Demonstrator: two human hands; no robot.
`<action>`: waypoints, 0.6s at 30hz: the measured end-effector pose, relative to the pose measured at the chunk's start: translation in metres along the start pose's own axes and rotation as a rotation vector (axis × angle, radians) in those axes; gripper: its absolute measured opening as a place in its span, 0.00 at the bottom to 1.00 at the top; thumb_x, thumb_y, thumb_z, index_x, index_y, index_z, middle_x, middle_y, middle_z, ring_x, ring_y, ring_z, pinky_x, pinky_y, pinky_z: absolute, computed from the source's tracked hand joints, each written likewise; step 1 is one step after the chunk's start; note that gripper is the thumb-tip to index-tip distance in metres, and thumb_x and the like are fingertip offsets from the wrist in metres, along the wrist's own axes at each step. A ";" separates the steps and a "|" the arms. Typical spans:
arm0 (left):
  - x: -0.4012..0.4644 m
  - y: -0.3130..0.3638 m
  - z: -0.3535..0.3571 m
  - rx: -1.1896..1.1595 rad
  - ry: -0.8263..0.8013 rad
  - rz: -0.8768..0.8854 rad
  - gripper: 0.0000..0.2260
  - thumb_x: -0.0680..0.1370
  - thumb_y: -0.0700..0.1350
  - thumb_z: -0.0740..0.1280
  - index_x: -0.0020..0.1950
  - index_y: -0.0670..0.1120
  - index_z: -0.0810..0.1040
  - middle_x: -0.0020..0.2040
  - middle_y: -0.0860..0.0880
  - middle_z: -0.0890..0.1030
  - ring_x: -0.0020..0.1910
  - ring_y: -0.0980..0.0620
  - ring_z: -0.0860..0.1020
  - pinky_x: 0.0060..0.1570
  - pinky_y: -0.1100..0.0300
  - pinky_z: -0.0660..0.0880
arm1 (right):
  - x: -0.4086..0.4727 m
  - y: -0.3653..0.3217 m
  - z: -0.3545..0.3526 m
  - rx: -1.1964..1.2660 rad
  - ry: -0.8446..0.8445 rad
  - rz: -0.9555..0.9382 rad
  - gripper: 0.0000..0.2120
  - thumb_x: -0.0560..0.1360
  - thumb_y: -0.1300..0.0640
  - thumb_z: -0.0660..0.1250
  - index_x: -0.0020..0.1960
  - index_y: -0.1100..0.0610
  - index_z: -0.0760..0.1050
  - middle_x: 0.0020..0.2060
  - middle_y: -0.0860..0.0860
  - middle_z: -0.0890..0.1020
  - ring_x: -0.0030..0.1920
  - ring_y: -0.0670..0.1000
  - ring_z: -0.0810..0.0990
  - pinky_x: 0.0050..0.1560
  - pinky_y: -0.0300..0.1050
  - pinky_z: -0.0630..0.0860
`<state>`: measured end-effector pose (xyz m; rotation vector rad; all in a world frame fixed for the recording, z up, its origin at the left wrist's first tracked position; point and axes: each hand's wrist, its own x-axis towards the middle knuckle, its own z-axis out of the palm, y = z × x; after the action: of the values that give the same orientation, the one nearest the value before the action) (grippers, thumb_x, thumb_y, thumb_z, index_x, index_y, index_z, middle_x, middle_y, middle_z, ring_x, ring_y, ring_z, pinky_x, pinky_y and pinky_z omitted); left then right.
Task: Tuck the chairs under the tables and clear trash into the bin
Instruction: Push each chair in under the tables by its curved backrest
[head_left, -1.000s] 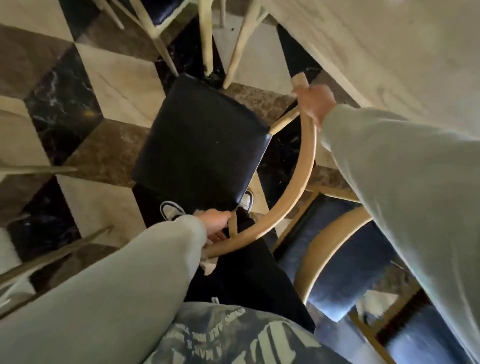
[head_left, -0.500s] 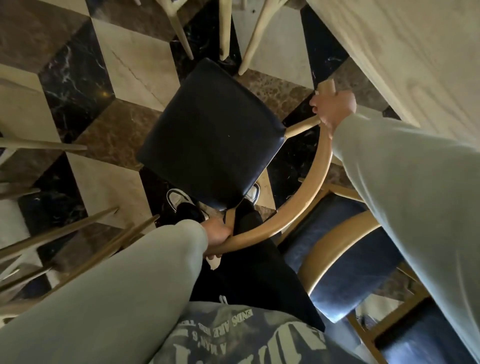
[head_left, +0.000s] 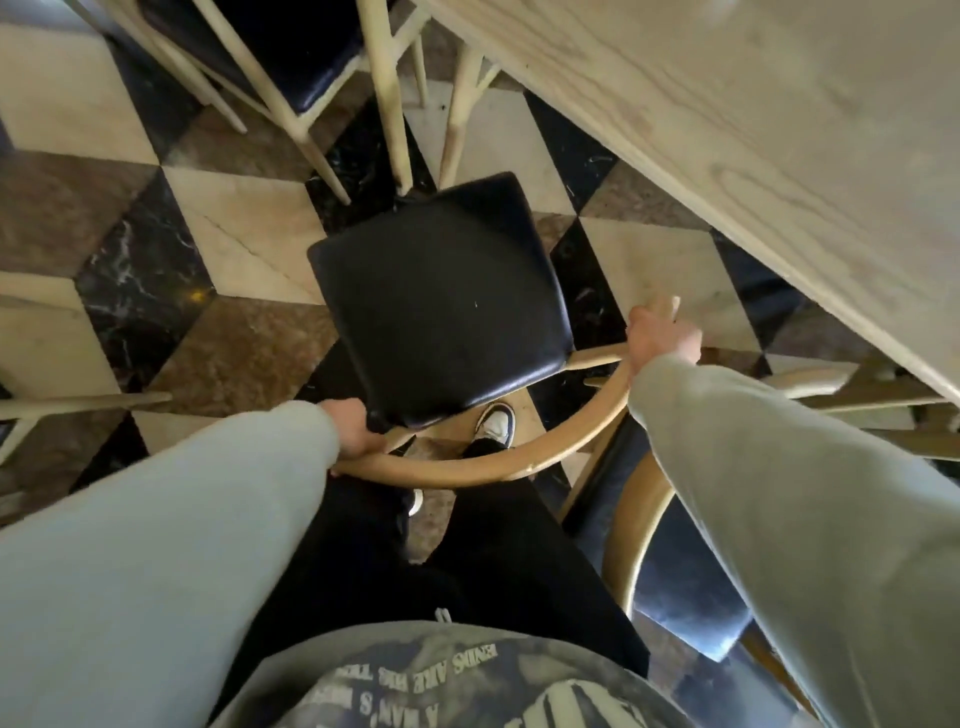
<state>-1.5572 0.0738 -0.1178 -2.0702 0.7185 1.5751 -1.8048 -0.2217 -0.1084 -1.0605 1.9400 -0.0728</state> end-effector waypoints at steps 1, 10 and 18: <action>0.000 -0.002 -0.009 0.034 0.030 0.005 0.14 0.80 0.58 0.68 0.41 0.50 0.76 0.43 0.48 0.80 0.42 0.48 0.81 0.35 0.56 0.72 | -0.001 0.006 -0.001 0.028 -0.039 -0.024 0.20 0.78 0.49 0.69 0.66 0.59 0.77 0.61 0.60 0.82 0.59 0.62 0.83 0.62 0.56 0.80; 0.015 0.004 -0.116 0.327 0.157 0.141 0.12 0.76 0.59 0.72 0.42 0.56 0.72 0.44 0.50 0.80 0.46 0.47 0.81 0.46 0.51 0.79 | -0.039 0.037 0.001 0.254 0.150 0.270 0.18 0.74 0.44 0.71 0.59 0.54 0.79 0.54 0.56 0.85 0.49 0.57 0.83 0.50 0.53 0.79; 0.027 0.020 -0.223 0.618 0.295 0.364 0.11 0.78 0.55 0.69 0.41 0.51 0.74 0.40 0.49 0.80 0.37 0.49 0.80 0.31 0.58 0.68 | -0.089 0.047 0.048 0.533 0.386 0.565 0.19 0.69 0.41 0.73 0.52 0.52 0.80 0.40 0.52 0.83 0.39 0.56 0.81 0.43 0.54 0.73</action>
<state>-1.3998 -0.0846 -0.0878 -1.7670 1.5370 1.0138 -1.7802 -0.1139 -0.0973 -0.1352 2.3122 -0.4773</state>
